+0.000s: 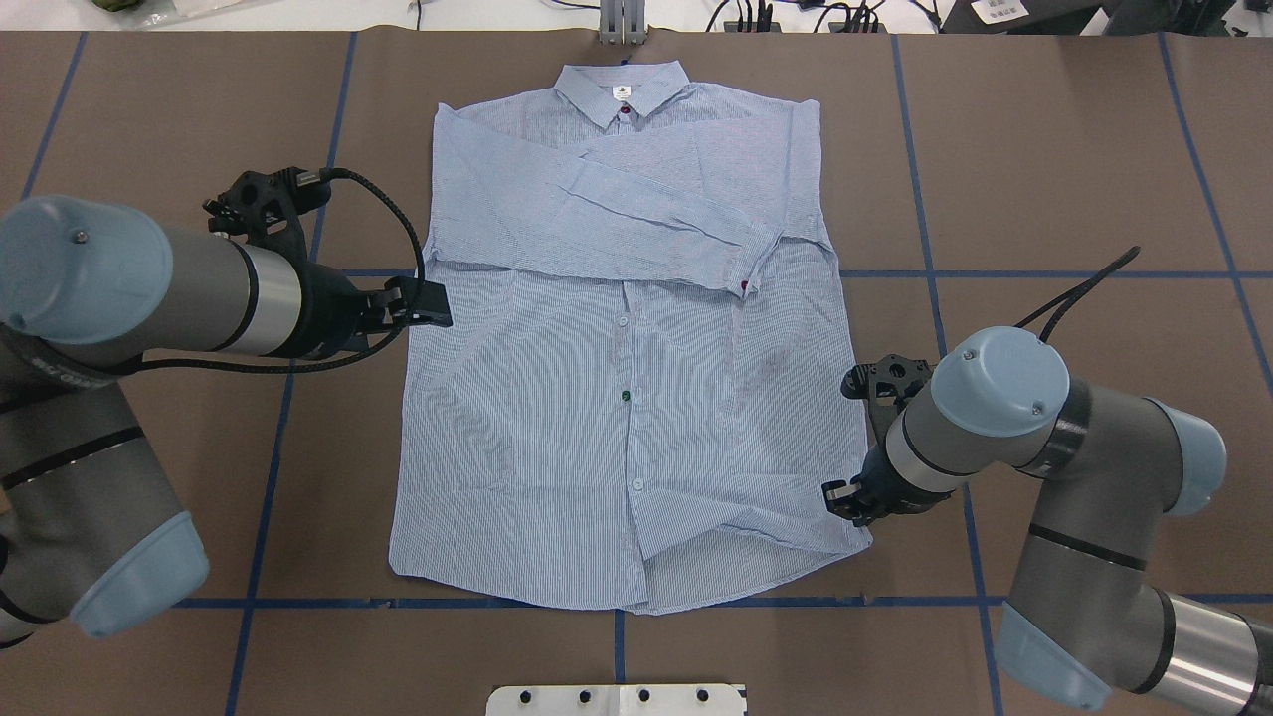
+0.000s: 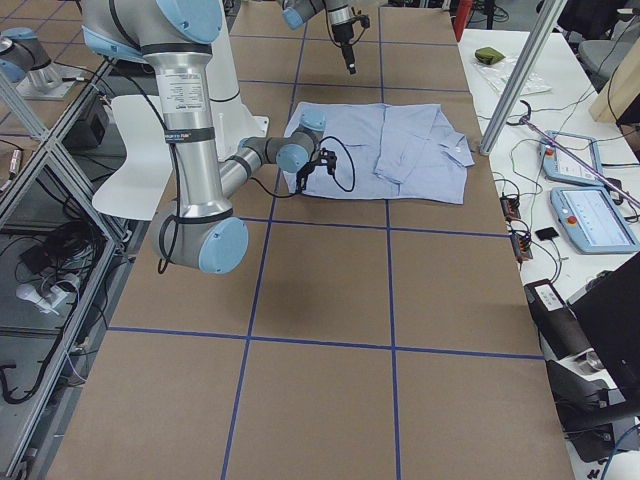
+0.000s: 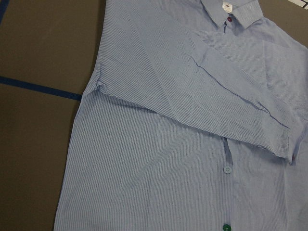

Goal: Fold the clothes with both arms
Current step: 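Lower the left gripper to the side edge near the hem beside the right gripper's edge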

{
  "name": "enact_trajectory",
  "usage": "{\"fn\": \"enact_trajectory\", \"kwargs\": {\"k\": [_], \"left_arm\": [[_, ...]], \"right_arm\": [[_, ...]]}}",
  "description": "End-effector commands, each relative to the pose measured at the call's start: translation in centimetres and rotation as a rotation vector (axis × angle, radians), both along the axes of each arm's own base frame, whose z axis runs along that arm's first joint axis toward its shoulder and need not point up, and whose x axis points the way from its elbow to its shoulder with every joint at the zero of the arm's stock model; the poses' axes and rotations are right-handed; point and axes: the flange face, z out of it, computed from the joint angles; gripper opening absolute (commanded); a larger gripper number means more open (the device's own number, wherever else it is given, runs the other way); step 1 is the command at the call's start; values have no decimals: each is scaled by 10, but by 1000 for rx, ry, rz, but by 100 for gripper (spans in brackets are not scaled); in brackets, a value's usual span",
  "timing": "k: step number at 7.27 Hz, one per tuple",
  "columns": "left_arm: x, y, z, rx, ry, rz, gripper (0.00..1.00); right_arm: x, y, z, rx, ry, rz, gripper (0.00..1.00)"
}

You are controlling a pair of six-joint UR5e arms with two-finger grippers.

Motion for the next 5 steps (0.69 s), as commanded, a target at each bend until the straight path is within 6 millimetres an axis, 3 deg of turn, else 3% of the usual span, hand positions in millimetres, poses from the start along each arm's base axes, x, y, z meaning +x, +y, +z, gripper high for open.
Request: {"fn": "enact_trajectory", "kwargs": {"k": [1, 3, 5], "left_arm": [[44, 57, 37, -58, -54, 115, 100], [97, 103, 61, -142, -100, 128, 100], [112, 102, 87, -154, -156, 123, 98]], "right_arm": [[15, 2, -29, 4, -51, 38, 0], [22, 2, -41, -18, -72, 72, 0], [28, -1, -45, -15, -81, 82, 0]]}}
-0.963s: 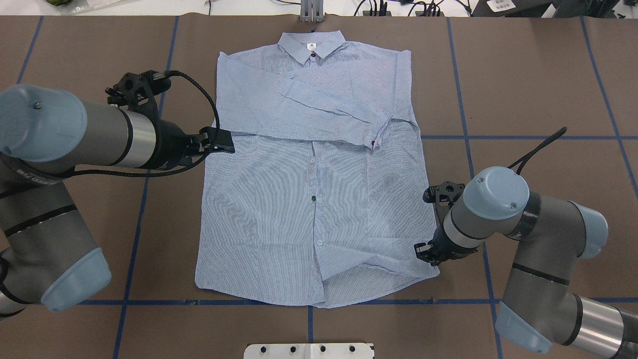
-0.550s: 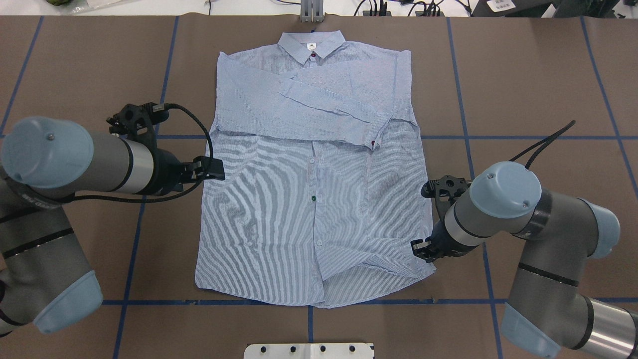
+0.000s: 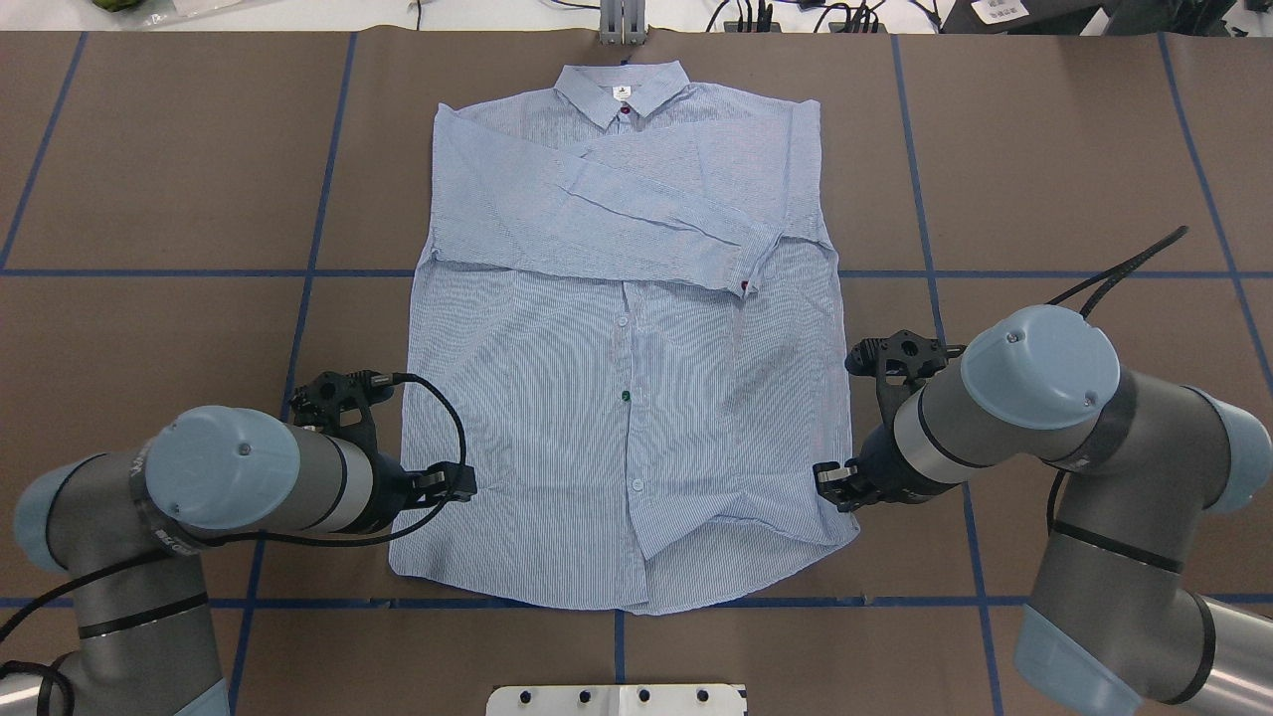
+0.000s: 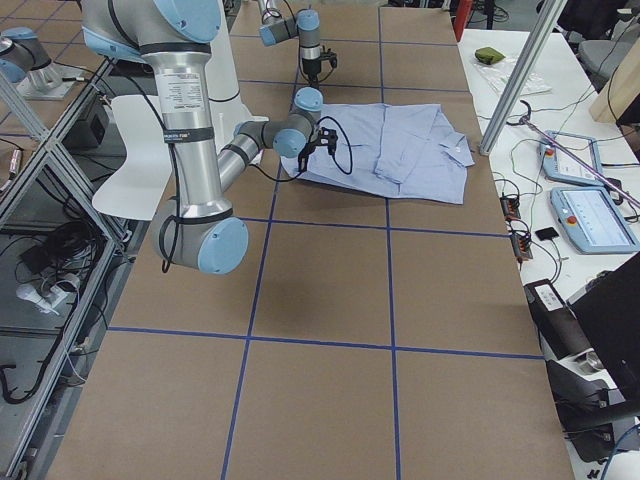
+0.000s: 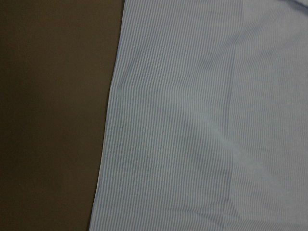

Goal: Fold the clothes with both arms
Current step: 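Lower the left gripper to the side edge near the hem beside the right gripper's edge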

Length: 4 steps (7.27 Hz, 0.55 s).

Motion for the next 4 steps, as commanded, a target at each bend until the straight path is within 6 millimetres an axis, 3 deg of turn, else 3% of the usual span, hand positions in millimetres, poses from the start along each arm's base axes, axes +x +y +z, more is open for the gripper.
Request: {"fn": "enact_trajectory", "kwargs": {"k": [1, 4], "left_arm": [[11, 2, 18, -5, -42, -6, 93], [10, 3, 18, -5, -47, -5, 79]], "right_arm": [[5, -3, -3, -1, -7, 9, 0], [10, -9, -3, -6, -8, 21, 0]]}}
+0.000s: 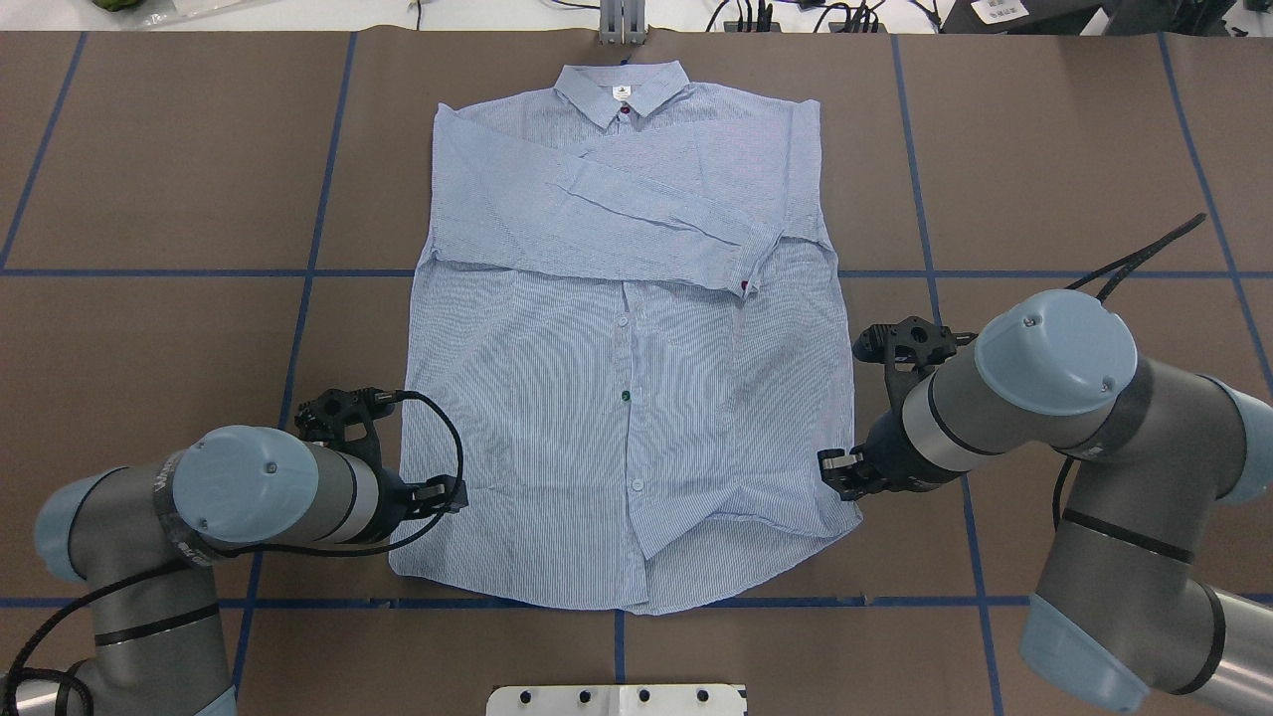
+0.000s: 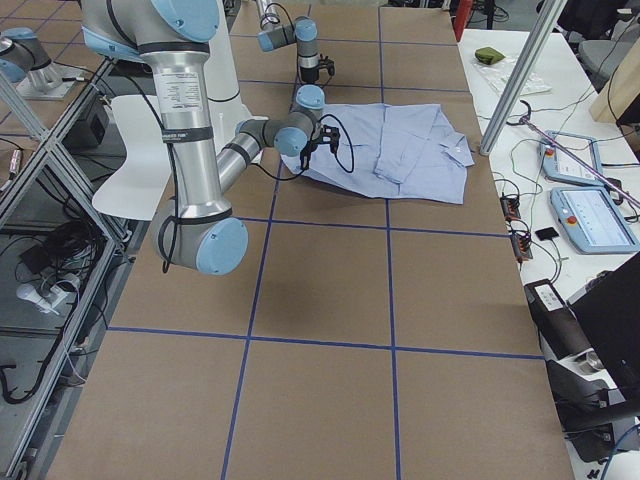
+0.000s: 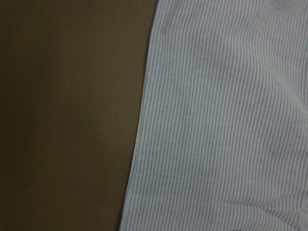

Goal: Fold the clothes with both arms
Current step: 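Lower the left gripper to the side edge near the hem beside the right gripper's edge, then grasp the hem corners with both grippers at the shirt's near edge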

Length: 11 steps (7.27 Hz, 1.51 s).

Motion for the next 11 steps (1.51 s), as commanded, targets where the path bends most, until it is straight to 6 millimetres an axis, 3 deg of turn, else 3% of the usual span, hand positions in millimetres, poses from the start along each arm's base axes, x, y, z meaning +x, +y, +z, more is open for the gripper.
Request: {"fn": "enact_trajectory", "kwargs": {"k": [1, 6, 8, 11], "left_arm": [[1, 1, 3, -8, -26, 2, 75], [0, 4, 13, -15, -47, 7, 64], [0, 4, 14, -18, -54, 7, 50], [1, 6, 13, -20, -57, 11, 18]], "right_arm": [[1, -2, 0, -2, 0, 3, 0], [3, -3, 0, -3, 0, 7, 0], [4, -5, 0, -2, -1, 10, 0], [5, -5, 0, -3, 0, 11, 0]]}}
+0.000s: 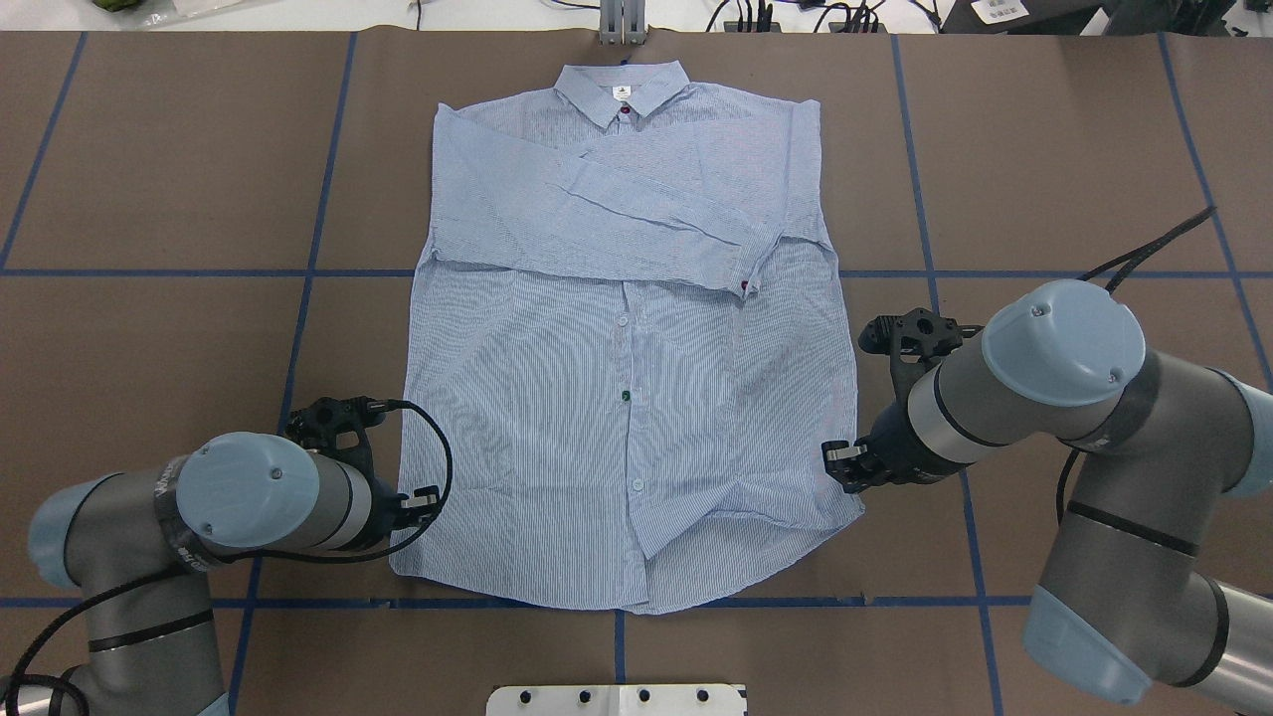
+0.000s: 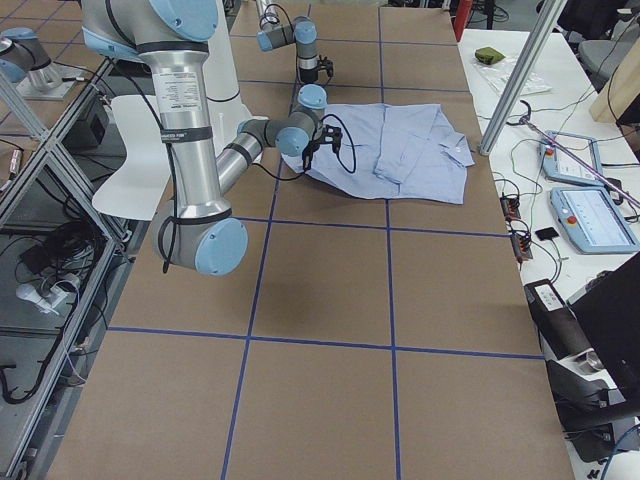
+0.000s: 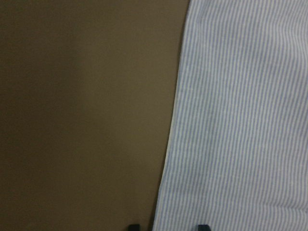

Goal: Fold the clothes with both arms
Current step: 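Grasp the hem corners with both grippers at the shirt's near edge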

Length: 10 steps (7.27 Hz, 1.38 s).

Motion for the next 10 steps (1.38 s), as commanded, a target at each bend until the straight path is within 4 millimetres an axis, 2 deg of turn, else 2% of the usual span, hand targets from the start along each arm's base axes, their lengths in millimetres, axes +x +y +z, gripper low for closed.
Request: {"fn": "enact_trajectory", "kwargs": {"k": [1, 2, 3, 7, 8, 10], "left_arm": [[1, 1, 0, -2, 0, 3, 11], [0, 1, -1, -1, 2, 3, 3], [1, 1, -2, 1, 3, 5, 0], [-2, 2, -8, -4, 0, 7, 0], [-14, 2, -20, 3, 20, 2, 0], [-44, 10, -59, 3, 15, 5, 0]], "right_arm": [[1, -1, 0, 0, 0, 2, 0], [1, -1, 0, -1, 0, 3, 0], [2, -2, 1, -2, 1, 4, 0], [3, -3, 0, -1, 0, 7, 0], [7, -2, -4, 3, -9, 8, 0], [35, -10, -18, -23, -57, 9, 0]]}}
